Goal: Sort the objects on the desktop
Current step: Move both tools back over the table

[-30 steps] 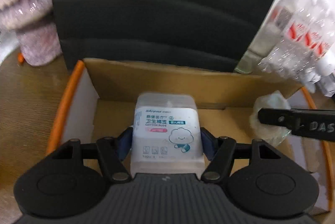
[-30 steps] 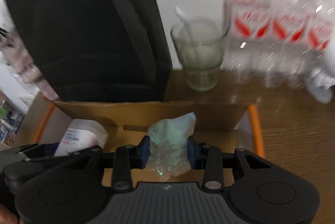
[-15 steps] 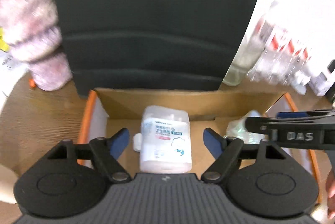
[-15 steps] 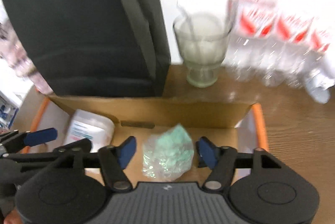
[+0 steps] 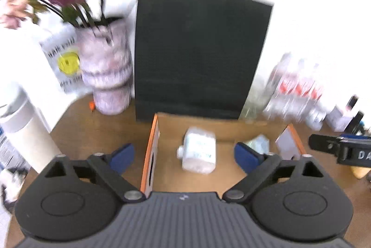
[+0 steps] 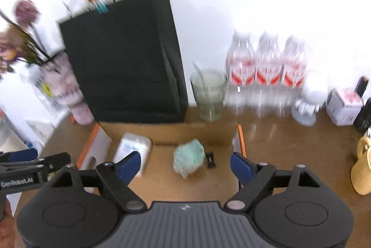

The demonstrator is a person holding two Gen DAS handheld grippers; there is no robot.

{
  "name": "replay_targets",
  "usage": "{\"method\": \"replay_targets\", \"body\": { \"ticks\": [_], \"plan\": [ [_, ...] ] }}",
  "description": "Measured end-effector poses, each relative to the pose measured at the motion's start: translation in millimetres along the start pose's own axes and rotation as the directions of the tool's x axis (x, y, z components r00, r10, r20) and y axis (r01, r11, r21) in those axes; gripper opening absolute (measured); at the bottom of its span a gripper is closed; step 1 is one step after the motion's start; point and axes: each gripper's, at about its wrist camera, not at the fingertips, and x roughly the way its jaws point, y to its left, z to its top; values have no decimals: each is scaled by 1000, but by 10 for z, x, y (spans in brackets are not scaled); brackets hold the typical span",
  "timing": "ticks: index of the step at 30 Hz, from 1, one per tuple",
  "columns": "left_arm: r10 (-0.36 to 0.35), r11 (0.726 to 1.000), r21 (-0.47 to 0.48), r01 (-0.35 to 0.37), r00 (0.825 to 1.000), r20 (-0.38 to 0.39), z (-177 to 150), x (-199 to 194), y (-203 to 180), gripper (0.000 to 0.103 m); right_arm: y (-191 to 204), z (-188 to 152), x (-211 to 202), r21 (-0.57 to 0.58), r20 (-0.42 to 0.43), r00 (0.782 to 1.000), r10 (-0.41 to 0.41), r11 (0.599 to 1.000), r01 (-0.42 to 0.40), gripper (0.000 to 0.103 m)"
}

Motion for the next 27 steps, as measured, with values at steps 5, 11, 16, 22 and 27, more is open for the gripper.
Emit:
{"method": "replay_targets", "body": {
  "ticks": [5,11,16,22,27],
  "plan": [
    [29,999,11,-34,949,315,-715,-342,-21,100,87,-759,-264,-116,284,957,61,993,-29,90],
    [-17,999,45,2,939,344,-1077,-487,-101,100,198,-1270,-371,-130,393,919,35,991,18,93],
    [-5,998,55,-16,932,362,-1279,-675,-92,102,164,-1457,-487,-129,396,918,32,991,21,93],
    [-30,995,95,-2,940,339,-1910,-1213,21,103,112,-2080,-888,-57,371,927,-47,996,74,95],
    [-9,998,63,-8,963,268,-2601,-1601,196,103,115,-2859,-1273,-99,333,942,-44,992,81,95]
  ]
}}
